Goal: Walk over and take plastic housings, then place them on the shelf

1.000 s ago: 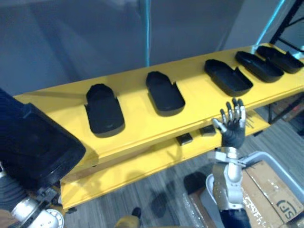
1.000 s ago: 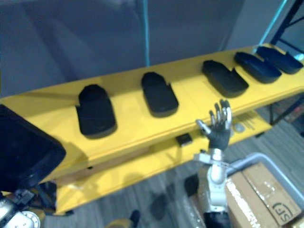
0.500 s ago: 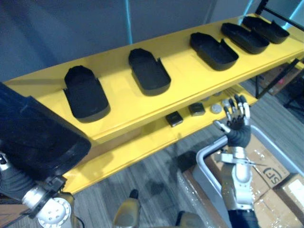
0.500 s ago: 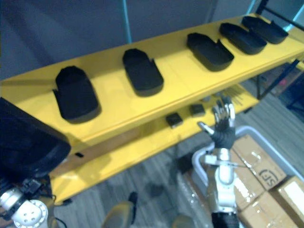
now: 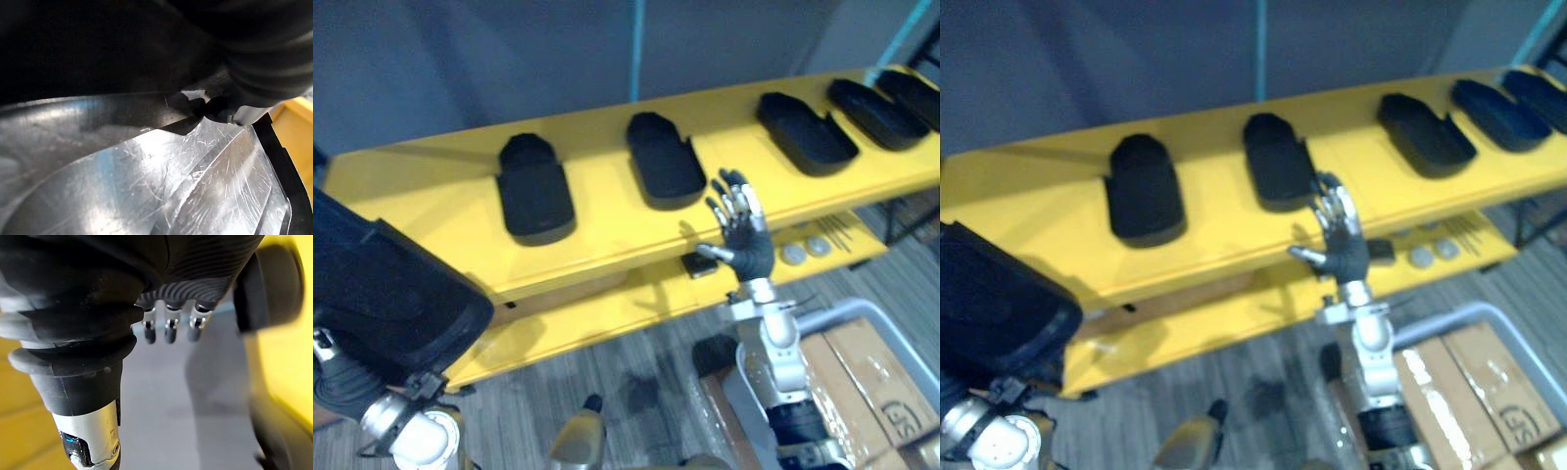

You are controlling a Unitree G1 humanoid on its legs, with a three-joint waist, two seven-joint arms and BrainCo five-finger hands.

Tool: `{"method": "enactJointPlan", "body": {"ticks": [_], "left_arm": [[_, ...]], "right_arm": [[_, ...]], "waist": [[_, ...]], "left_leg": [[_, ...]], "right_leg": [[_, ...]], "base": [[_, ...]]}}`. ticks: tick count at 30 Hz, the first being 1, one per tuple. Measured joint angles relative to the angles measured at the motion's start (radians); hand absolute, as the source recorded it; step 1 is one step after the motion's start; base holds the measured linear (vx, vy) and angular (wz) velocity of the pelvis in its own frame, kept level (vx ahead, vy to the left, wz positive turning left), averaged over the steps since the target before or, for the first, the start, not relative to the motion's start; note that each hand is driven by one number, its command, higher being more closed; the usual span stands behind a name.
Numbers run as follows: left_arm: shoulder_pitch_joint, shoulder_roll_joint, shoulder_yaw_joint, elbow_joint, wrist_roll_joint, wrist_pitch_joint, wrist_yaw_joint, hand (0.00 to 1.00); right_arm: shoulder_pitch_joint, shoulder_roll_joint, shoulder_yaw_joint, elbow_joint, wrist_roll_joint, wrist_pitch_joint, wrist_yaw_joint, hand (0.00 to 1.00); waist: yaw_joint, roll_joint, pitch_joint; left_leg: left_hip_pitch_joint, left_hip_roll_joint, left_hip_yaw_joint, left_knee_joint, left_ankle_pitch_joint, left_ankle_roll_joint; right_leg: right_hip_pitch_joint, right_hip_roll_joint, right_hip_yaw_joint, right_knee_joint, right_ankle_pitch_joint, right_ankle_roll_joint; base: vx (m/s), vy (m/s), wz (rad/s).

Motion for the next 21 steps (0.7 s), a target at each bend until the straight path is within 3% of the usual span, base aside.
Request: {"method": "enactJointPlan", "body": {"ticks": [5, 8, 10, 11, 15, 18, 20, 21], "left_arm": [[0.015, -0.018, 0.041, 0.005, -0.034, -0.010, -0.079, 1.00], [-0.003, -0.012, 0.007, 0.005, -0.052, -0.012, -0.107, 1.00], [-0.041, 0.021, -0.050, 0.005, -0.050, -0.017, -0.129, 1.00], [-0.070, 0.041, -0.086, 0.005, -0.049, -0.020, -0.146, 1.00], [-0.140, 0.084, -0.139, -0.003, -0.047, -0.041, -0.192, 1.00], [-0.150, 0.094, -0.157, -0.010, -0.038, -0.053, -0.235, 1.00], [-0.183, 0.097, -0.165, -0.011, -0.022, -0.069, -0.251, 1.00], [-0.196, 0.101, -0.165, -0.011, -0.012, -0.076, -0.250, 1.00]], "right_arm": [[0.004, 0.000, 0.007, 0.000, -0.027, 0.001, -0.051, 0.00], [0.066, 0.000, 0.006, -0.007, -0.041, 0.000, -0.053, 0.00], [0.138, -0.001, -0.009, -0.023, -0.040, -0.003, -0.048, 0.00], [0.171, 0.000, -0.021, -0.027, -0.041, -0.003, -0.042, 0.00], [0.188, -0.003, -0.054, -0.035, -0.034, -0.018, -0.008, 0.00], [0.183, -0.010, -0.058, -0.054, -0.032, -0.050, -0.004, 0.00], [0.146, -0.023, -0.084, -0.060, -0.032, -0.081, -0.011, 0.00], [0.130, -0.024, -0.093, -0.060, -0.033, -0.087, -0.015, 0.00]], "waist": [[0.005, 0.010, -0.015], [-0.013, -0.001, -0.043], [-0.050, -0.007, -0.049], [-0.067, -0.008, -0.050], [-0.085, -0.005, -0.049], [-0.088, 0.013, -0.027], [-0.095, 0.049, 0.017], [-0.098, 0.055, 0.038]], "left_leg": [[-0.034, 0.043, 0.123, 0.002, 0.004, 0.015], [-0.059, 0.046, 0.165, 0.004, 0.008, 0.022], [-0.064, 0.022, 0.140, 0.004, 0.023, 0.027], [-0.066, 0.011, 0.131, 0.003, 0.029, 0.028], [-0.074, 0.018, 0.145, 0.006, 0.033, 0.029], [-0.086, 0.042, 0.175, 0.026, 0.033, 0.029], [-0.124, 0.063, 0.196, 0.065, 0.026, 0.032], [-0.133, 0.066, 0.201, 0.077, 0.024, 0.033]], "right_leg": [[-0.006, 0.007, 0.010, 0.000, -0.010, -0.015], [-0.058, 0.011, 0.108, 0.024, -0.041, -0.015], [-0.075, 0.025, 0.180, 0.055, -0.060, -0.046], [-0.075, 0.022, 0.197, 0.059, -0.055, -0.041], [-0.096, 0.026, 0.247, 0.065, -0.052, -0.037], [-0.135, 0.035, 0.286, 0.098, -0.053, -0.038], [-0.202, 0.042, 0.318, 0.169, -0.075, -0.044], [-0.219, 0.042, 0.328, 0.192, -0.085, -0.037]], "base": [[-0.07, 0.042, 0.14], [-0.05, 0.052, -0.07], [0.00, 0.010, 0.40], [0.01, 0.037, 0.35], [-0.03, 0.029, -0.09], [-0.08, 0.016, -0.34], [-0.15, 0.048, -0.29], [-0.20, 0.063, -0.28]]}}
